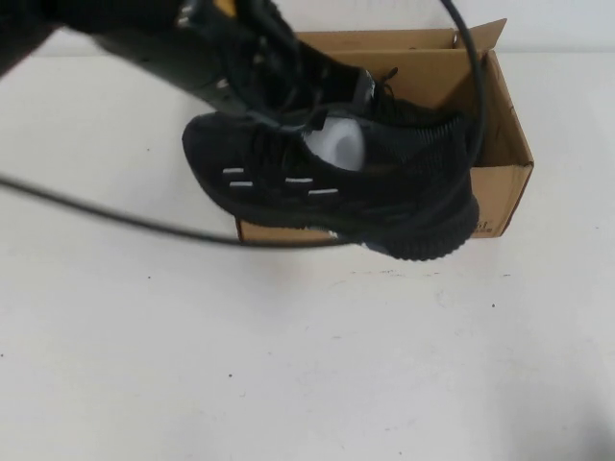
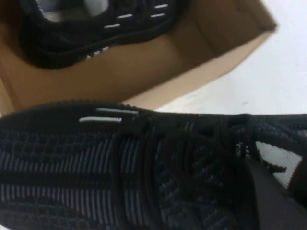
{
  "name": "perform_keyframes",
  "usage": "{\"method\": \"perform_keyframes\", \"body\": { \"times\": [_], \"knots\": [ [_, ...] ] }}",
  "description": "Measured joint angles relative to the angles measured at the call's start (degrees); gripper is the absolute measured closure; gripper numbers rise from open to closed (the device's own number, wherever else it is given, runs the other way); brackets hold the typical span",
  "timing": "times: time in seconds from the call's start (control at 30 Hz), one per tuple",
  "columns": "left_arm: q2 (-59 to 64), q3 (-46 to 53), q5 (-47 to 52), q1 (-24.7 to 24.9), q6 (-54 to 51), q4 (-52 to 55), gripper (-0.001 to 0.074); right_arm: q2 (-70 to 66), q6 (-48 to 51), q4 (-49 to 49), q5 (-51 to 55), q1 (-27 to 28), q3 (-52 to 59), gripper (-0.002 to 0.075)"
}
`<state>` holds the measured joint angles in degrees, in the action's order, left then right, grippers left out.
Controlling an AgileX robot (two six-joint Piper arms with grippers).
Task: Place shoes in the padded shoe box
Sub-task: Place the shoe in the shoe box
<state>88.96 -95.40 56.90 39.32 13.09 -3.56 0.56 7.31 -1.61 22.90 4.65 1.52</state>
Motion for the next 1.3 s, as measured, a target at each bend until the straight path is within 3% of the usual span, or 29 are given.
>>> {"method": "perform_keyframes", "body": {
  "times": [0.73,1.3],
  "knots": [
    [28.5,-39.1,11.2,-0.2,6.6,4.3,0.0732,0.0,0.0,0.0,0.0,0.0,0.0,0.0734],
    [36.5,-43.0,4.7,-0.5,12.9,9.8,0.0732,0.1,0.0,0.0,0.0,0.0,0.0,0.0734]
  ]
}}
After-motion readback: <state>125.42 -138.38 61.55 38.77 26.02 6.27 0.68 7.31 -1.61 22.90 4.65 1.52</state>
